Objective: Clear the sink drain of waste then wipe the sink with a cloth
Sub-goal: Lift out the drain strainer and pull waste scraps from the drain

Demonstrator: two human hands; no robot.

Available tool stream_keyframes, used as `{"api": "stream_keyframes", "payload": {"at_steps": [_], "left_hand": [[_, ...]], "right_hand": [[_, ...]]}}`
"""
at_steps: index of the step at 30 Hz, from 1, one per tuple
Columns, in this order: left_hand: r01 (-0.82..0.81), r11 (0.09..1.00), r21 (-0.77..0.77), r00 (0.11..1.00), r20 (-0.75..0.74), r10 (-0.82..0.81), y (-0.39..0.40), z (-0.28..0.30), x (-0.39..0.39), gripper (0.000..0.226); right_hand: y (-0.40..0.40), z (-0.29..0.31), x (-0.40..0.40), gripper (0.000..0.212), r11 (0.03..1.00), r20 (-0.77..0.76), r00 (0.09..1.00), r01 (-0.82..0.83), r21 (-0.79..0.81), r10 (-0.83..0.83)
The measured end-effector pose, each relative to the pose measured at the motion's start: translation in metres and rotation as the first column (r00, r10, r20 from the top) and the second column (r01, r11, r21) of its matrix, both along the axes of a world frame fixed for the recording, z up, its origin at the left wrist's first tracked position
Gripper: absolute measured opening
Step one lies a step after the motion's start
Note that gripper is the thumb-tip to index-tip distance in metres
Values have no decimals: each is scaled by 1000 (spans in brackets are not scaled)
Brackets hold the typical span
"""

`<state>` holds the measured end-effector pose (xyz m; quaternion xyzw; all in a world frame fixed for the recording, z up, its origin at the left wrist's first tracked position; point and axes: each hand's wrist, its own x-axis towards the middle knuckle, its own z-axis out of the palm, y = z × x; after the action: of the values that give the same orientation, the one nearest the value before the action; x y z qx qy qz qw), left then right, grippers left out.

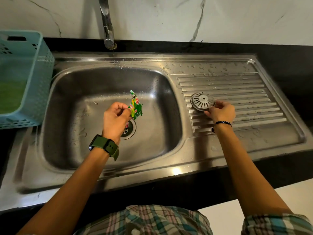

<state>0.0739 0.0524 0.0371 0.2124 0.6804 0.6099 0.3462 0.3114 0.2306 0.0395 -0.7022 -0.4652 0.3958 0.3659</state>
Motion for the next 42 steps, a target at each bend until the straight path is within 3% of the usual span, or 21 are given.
{"api": "stream_keyframes", "payload": {"at_steps": [6, 8, 11, 14, 17, 20, 23, 25, 26, 28, 30, 33, 35, 38, 40, 42], "left_hand": [[-32, 999, 5, 997, 69, 32, -3, 3, 0, 24], [-41, 999, 3, 993, 113, 41, -3, 4, -1, 23], [-59, 998, 5, 977, 205, 57, -2, 9, -3, 22], [-34, 999, 39, 956, 293, 21, -1, 14, -6, 20], [-1, 998, 55, 948, 319, -17, -4, 19, -11, 17], [-20, 1000, 21, 952, 305, 12, -6, 22, -19, 15], [-155, 983, -101, 979, 121, 167, -6, 17, -26, 14], [-221, 961, -164, 975, -20, 221, -7, 15, -30, 12], [-222, 960, -171, 975, -22, 221, -9, 15, -30, 10], [-156, 974, -166, 975, 128, 179, -11, 17, -30, 14], [-48, 986, -158, 924, 369, 104, -12, 20, -31, 32], [-19, 992, -125, 835, 544, 84, -15, 18, -37, 34], [-62, 986, -154, 830, 541, 137, -15, 12, -44, 23], [-139, 957, -254, 827, 501, 253, -17, 1, -55, 33], [-210, 932, -296, 821, 464, 332, -20, -7, -63, 33], [-257, 920, -297, 813, 448, 372, -24, -13, -70, 28]], "right_hand": [[-10, 3, 1, 40, 997, 257, 966, -35, 68, 16], [-17, 12, -12, 35, 986, 255, 965, -97, 136, 60], [-35, 20, -52, 24, 938, 79, 943, -331, 106, 324], [-63, 23, -101, 20, 796, -127, 791, -605, -25, 598], [-80, 24, -134, 20, 619, -318, 627, -773, -139, 711], [-87, 24, -152, 14, 564, -384, 581, -808, -169, 718], [-93, 23, -167, 19, 619, -212, 632, -774, -134, 745], [-95, 22, -173, 15, 650, 47, 648, -759, -45, 760], [-96, 22, -175, 12, 649, 200, 638, -761, 16, 743], [-99, 22, -178, 10, 598, 419, 588, -792, 123, 692], [-108, 20, -182, 18, 484, 520, 499, -857, 177, 693], [-121, 13, -187, 36, 293, 516, 326, -945, 148, 792], [-124, 8, -191, 58, 235, 378, 253, -967, 93, 890], [-119, -2, -203, 76, 343, -30, 342, -934, 103, 939], [-106, -19, -215, 64, 509, -84, 503, -853, 114, 860], [-90, -44, -228, 42, 596, -21, 596, -803, 4, 803]]}}
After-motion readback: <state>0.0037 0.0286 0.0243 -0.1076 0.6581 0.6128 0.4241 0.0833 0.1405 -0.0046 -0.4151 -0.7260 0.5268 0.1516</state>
